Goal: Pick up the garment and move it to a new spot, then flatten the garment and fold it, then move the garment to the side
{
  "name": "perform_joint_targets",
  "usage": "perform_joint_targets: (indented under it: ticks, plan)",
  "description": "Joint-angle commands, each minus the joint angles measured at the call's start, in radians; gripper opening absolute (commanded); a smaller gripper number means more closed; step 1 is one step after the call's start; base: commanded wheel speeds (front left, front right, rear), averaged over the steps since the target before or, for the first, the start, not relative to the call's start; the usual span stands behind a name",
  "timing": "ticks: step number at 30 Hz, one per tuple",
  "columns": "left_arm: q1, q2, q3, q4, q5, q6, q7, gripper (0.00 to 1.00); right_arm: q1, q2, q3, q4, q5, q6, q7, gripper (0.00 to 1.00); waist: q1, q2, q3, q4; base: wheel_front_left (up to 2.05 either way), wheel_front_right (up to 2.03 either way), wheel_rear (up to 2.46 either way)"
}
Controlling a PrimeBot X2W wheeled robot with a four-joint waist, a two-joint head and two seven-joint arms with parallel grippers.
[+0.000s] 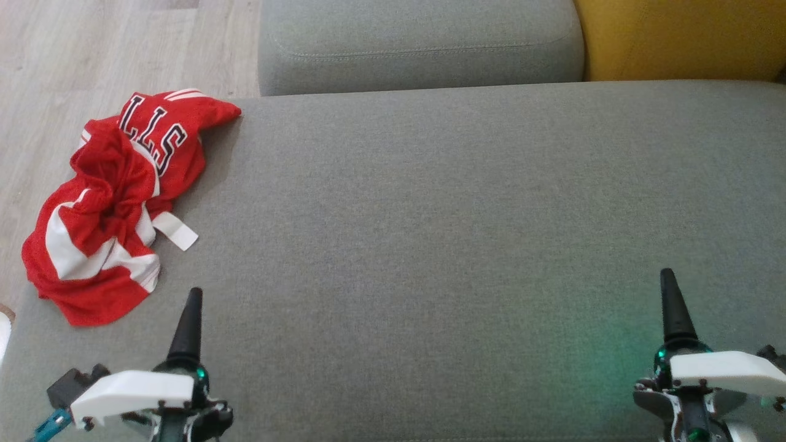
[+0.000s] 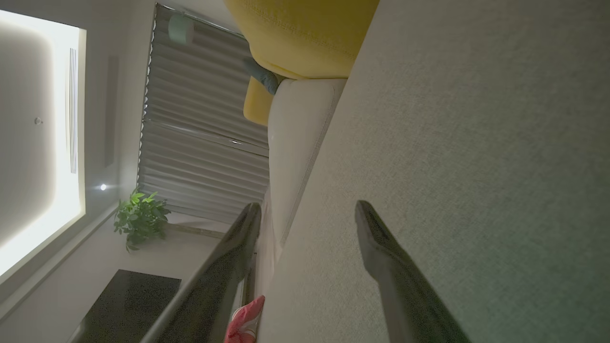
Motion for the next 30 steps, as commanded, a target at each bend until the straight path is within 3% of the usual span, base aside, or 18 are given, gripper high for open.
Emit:
perform_joint_targets:
  ticks: [1,30]
  plan:
    - [-0.051,0.011,0.001,-0.045,0.029,0.004,-0.012,1.0,-0.052,-0.004,0.014,-0.042,-0.033,0.002,-0.013,1.0,0.0,0.0,0.0,0.0,0.0,0.0,0.0]
    - [-0.033,0.015,-0.061,-0.05,0.458,0.03,-0.094,1.0,-0.055,-0.006,0.101,-0.085,-0.449,0.004,-0.095,1.0,0.0,0.0,-0.009,0.002,0.0,0.0,0.0]
